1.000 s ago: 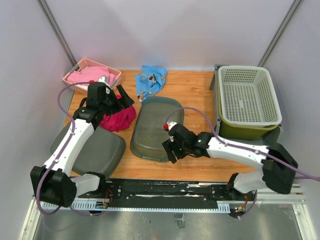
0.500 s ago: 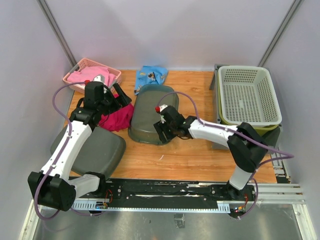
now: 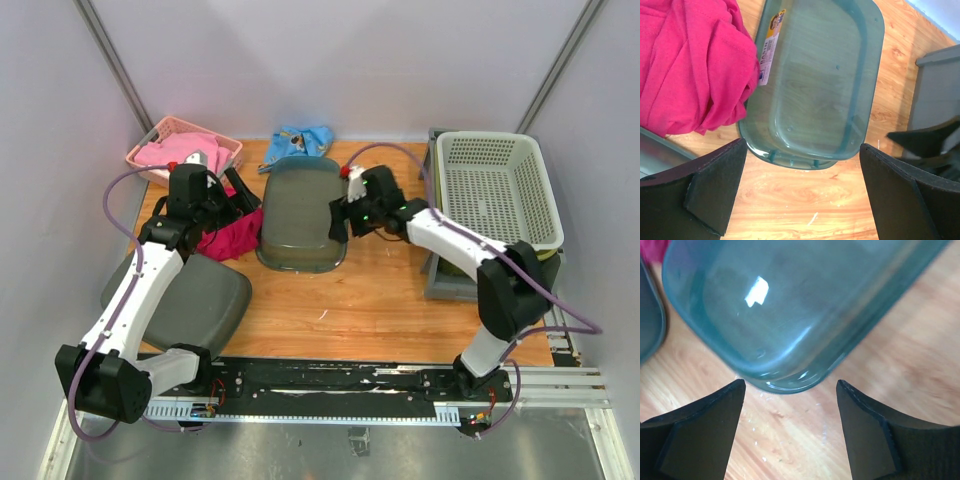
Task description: Turn the large container upside down
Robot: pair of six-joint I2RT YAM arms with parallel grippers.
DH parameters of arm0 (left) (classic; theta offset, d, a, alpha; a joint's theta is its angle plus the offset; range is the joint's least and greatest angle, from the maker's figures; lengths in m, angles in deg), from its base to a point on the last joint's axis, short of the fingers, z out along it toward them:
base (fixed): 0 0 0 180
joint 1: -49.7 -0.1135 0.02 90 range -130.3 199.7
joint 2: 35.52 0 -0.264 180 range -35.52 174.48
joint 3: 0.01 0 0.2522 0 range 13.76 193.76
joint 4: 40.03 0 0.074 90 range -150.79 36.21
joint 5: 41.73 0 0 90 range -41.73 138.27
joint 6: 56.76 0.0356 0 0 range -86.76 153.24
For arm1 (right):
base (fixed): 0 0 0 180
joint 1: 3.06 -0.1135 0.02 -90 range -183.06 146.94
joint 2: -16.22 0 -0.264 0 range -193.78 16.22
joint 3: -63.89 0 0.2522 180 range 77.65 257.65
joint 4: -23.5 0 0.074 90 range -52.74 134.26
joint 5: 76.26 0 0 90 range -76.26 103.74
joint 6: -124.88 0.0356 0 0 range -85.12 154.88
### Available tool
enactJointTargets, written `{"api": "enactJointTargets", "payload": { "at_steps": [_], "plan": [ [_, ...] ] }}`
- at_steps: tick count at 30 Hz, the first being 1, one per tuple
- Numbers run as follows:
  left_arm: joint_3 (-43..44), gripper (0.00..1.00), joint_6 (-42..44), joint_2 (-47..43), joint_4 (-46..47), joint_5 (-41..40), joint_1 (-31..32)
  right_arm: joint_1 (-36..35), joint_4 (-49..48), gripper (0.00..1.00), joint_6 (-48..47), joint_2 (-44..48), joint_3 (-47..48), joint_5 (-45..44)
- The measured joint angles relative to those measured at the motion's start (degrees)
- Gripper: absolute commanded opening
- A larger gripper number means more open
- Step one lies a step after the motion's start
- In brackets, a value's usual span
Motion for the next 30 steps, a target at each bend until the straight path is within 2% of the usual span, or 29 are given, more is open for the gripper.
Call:
{"api": "enactJointTargets", "payload": {
  "at_steps": [4,7,12,17,30],
  "plan": [
    [0.1,0.99,0.0,0.0,-0.3,-0.7,0.0,7.7,-3.4,0.74,5.2,2.4,0.2,2.6],
    [0.8,0.99,0.0,0.0,-0.6,-1.0,0.0,10.4,-3.3,0.73,10.0,-1.0,3.0,1.7],
    [1.6,0.99,0.0,0.0,-0.7,-1.2,0.0,10.3,-2.9,0.72,18.1,-9.9,8.0,3.0],
    [1.6,0.99,-0.2,0.0,-0.9,-1.2,0.0,10.0,-6.4,0.72,25.5,-16.4,10.8,7.6],
    [1.5,0.99,-0.7,-1.6,-1.0,-0.8,0.0,6.4,-10.9,0.7,32.1,-28.7,25.0,10.5]
  ]
}}
